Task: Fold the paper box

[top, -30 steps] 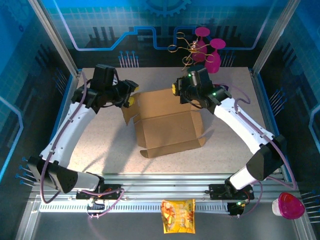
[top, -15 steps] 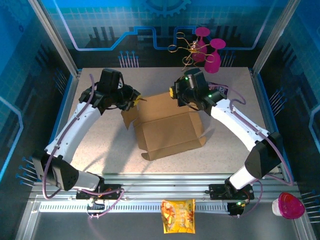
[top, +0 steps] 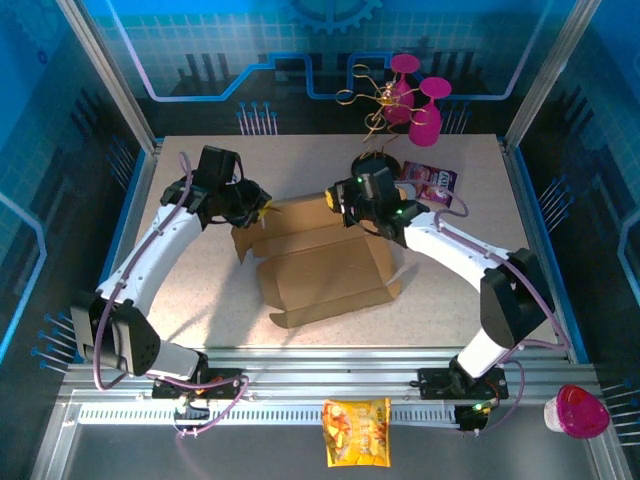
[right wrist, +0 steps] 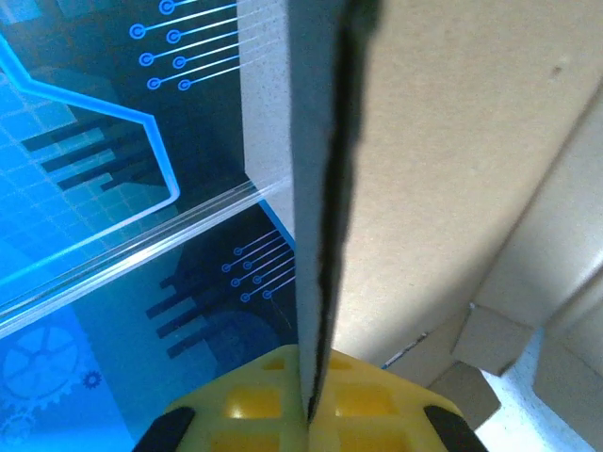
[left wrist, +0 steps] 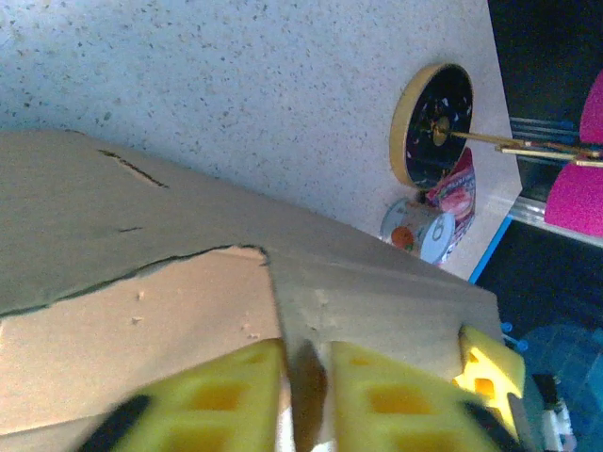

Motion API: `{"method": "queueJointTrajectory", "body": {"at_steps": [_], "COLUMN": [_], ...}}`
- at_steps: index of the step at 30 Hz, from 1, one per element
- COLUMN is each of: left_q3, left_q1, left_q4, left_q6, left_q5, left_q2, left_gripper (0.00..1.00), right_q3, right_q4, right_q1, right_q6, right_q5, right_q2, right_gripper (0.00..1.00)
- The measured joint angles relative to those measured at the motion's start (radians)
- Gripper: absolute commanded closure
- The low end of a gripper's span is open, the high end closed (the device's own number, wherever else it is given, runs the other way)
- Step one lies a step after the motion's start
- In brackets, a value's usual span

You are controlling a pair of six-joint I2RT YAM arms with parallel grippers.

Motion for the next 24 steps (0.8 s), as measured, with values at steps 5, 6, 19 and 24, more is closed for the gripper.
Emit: {"method": "queueJointTrajectory", "body": {"at_steps": [5,6,19,24], "left_q3": [-0.009,-0.018,-0.337,-0.469], "left_q1": [0.003,0.003,0.045,0.016], "left_q4": [0.001,0.0,-0.035,0.037], "left_q6": [0.058,0.07,0.117,0.071], "left_q5": [-0.052,-0.068,-0.135,-0.105], "left_q2": [-0.034,-0.061,-0.396,-0.42], "left_gripper": [0.47,0.46,0.74,0.71], "right_q3": [-0.023,-0.023,-0.057,-0.061], "right_q4": [0.1,0.109,0.231,0.257], "right_q1": [0.001,0.0,-0.01,-0.027], "right_q6": [-0.016,-0.018,-0.033,-0.033], "right_q5": [-0.003,-0.005,-0.015,-0.024], "right_q2": [0.04,0.047,0.108,0.113], "right_gripper": [1.0,1.0,1.0,1.0]}}
